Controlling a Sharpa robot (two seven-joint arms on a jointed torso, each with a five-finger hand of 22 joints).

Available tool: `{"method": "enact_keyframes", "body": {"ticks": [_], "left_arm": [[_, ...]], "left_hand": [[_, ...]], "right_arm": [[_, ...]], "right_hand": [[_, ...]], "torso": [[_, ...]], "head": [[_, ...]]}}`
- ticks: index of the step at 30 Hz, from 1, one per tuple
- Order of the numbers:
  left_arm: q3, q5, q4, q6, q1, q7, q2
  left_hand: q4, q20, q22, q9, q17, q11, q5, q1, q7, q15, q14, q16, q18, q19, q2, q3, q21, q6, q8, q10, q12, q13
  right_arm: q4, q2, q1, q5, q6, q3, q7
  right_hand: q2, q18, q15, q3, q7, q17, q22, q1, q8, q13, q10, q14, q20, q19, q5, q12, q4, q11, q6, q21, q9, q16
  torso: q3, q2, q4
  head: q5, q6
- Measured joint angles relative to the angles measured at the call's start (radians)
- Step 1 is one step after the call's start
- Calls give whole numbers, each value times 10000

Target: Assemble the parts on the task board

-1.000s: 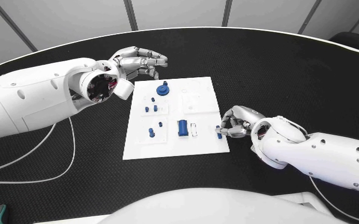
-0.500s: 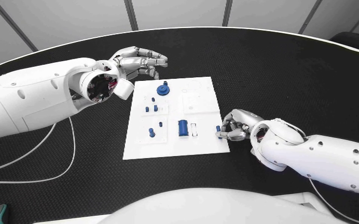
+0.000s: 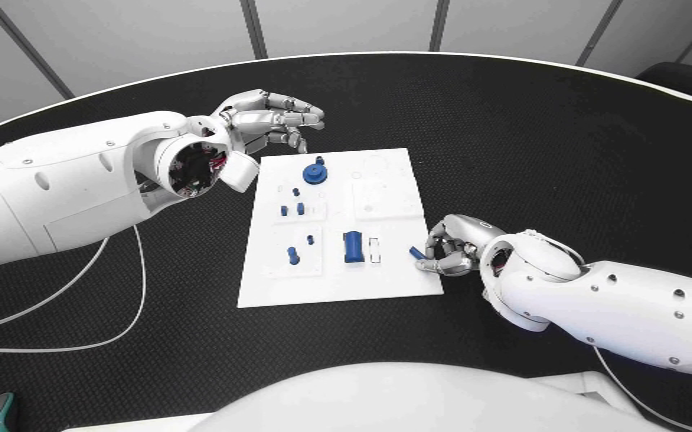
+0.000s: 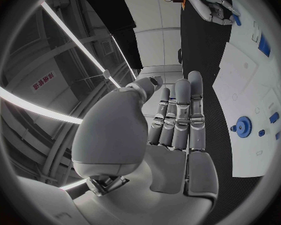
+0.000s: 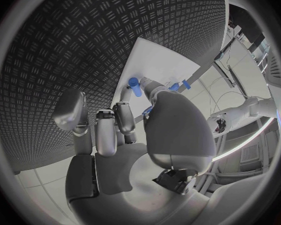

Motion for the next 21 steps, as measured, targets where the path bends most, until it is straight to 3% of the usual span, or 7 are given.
{"method": "enact_keyframes", "body": {"ticks": [2, 3, 11, 14, 21], "left_arm": [[0, 0, 4, -1, 0, -2, -4], [0, 0, 6, -3, 0, -3, -7], [0, 0, 21, -17, 1, -12, -21], [0, 0, 29, -21, 1, -14, -26], [0, 0, 41, -33, 1, -24, -39]], "left_hand": [[0, 0, 0, 0, 0, 0, 0, 0, 0, 0, 0, 0, 0, 0, 0, 0, 0, 0, 0, 0, 0, 0], [0, 0, 1, 0, 0, 0, 0, 0, 0, 0, 0, 0, 0, 0, 0, 0, 0, 0, 0, 0, 0, 0], [0, 0, -13, 0, -14, 0, 0, 0, 0, 0, 0, 0, -1, 0, 0, 0, 0, 0, 38, 0, 0, 1], [0, 0, -12, 1, -14, 0, 0, 0, 0, 0, 0, 0, 0, 0, 0, 0, 0, 0, 37, 0, 0, 1], [0, 0, -12, 1, -14, 0, 0, 0, 0, 0, 0, 0, 0, 0, 0, 0, 0, 0, 37, 0, 0, 1]], "right_arm": [[-46, 36, -5, -131, 30, -4, -38], [-71, 55, -7, -222, 46, -6, -60], [-176, 157, -14, -1052, 225, -10, -217], [-181, 173, -15, -1344, 241, -11, -261], [-60, 160, -16, -1529, 166, -11, -254]], "right_hand": [[-6, 0, 0, 46, 15, 0, 0, 65, 1, 0, 0, 0, 0, 0, -13, 0, -48, 0, -14, 0, 171, 0], [-8, 1, 0, 73, 39, 0, 0, 67, 1, 0, 5, 0, 0, 0, -52, 0, -75, -5, -39, 0, 861, 0], [-72, 0, 0, 68, 53, -1, 0, 376, 3, -1, -11, 0, 0, 0, -89, -68, -293, -61, -51, -77, 1011, 0], [-68, 1, 0, 54, 101, -1, 0, 628, 1, -1, -11, 0, 0, 0, 0, -116, -307, -61, -174, -99, 885, 0], [115, 1, 1, 224, 39, -2, -1, 1366, -123, 8, -55, 1, -37, 37, 764, -116, -137, -87, -30, -98, -59, 0]], "torso": [[1, 0, 3], [2, 0, 4], [8, 5, 4], [9, 7, 4], [10, 7, -1]], "head": [[0, 0], [0, 0], [1, 0], [1, 0], [4, 0]]}}
